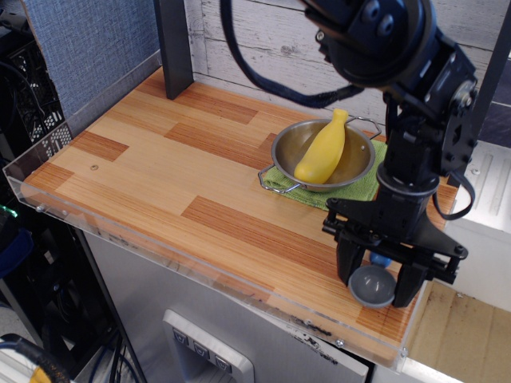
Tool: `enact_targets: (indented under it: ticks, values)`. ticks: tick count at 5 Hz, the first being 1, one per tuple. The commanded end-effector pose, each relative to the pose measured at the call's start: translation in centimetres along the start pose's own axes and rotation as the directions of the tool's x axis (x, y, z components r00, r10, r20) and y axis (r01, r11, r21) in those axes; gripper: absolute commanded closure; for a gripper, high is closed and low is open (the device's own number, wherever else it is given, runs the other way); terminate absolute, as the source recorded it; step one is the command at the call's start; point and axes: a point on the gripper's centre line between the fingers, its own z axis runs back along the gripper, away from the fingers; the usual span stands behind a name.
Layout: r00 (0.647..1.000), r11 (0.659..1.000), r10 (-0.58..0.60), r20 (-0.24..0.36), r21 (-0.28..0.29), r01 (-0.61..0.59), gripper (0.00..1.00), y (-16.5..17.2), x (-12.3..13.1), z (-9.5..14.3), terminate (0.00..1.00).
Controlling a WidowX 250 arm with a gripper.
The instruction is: Move the blue spoon to the other side of the green rag, in the front corner.
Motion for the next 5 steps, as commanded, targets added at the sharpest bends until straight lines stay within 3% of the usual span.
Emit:
enact_targets:
  ticks: [1, 2, 5]
  values:
    - [1.0, 0.999, 0.018, -0.006, 0.033, -0.018, 1.0, 1.1, -0.4, -0.7, 0.0]
    - [0.999, 1.0, 0.004, -0.032, 0.022, -0.003, 0.0, 1.4, -0.3, -0.9, 0.0]
    - [0.988, 0.999, -0.029, 0.152, -0.031, 0.034, 0.0, 1.0, -0.5, 6.2, 0.0]
